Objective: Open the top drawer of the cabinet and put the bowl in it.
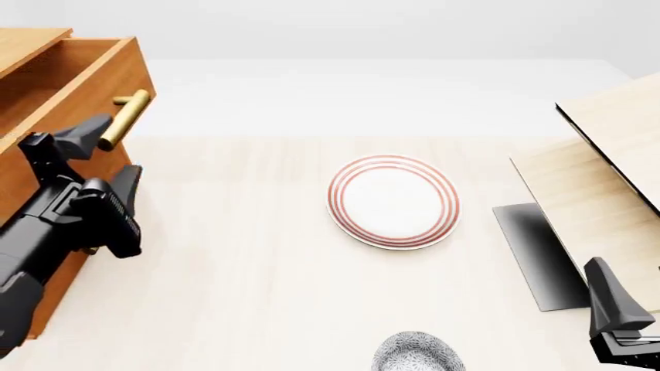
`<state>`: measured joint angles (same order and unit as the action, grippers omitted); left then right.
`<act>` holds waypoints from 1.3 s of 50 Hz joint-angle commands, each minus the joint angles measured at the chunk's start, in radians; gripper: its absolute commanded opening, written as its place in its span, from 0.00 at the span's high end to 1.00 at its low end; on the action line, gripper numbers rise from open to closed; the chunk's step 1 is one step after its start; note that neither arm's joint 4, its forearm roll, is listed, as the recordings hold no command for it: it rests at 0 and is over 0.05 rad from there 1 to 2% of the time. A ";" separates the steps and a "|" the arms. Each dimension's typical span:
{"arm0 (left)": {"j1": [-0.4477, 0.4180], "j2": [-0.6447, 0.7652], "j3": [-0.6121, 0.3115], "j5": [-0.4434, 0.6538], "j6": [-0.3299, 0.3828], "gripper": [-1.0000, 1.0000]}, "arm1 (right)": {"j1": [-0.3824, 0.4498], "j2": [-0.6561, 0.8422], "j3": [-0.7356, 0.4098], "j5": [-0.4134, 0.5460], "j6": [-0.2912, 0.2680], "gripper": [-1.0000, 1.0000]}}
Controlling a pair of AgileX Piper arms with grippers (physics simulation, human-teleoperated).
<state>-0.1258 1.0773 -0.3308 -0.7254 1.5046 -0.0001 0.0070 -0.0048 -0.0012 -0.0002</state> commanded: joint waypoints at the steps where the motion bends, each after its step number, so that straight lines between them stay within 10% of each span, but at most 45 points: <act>1: -0.073 -0.024 0.031 -0.034 0.019 0.00 | 0.000 -0.001 0.001 0.000 0.000 0.00; 14: -0.120 -0.137 0.065 0.006 0.030 0.00 | 0.000 -0.001 0.001 0.000 0.000 0.00; 27: -0.146 -0.366 -0.177 0.517 -0.296 0.00 | 0.000 -0.001 0.001 0.000 0.000 0.00; 65: -0.018 -0.273 -0.795 1.251 -0.904 0.00 | 0.000 -0.001 0.001 0.000 0.000 0.00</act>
<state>-0.1640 0.7475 -0.9591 0.3559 0.7511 -0.0001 0.0070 -0.0048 -0.0012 -0.0001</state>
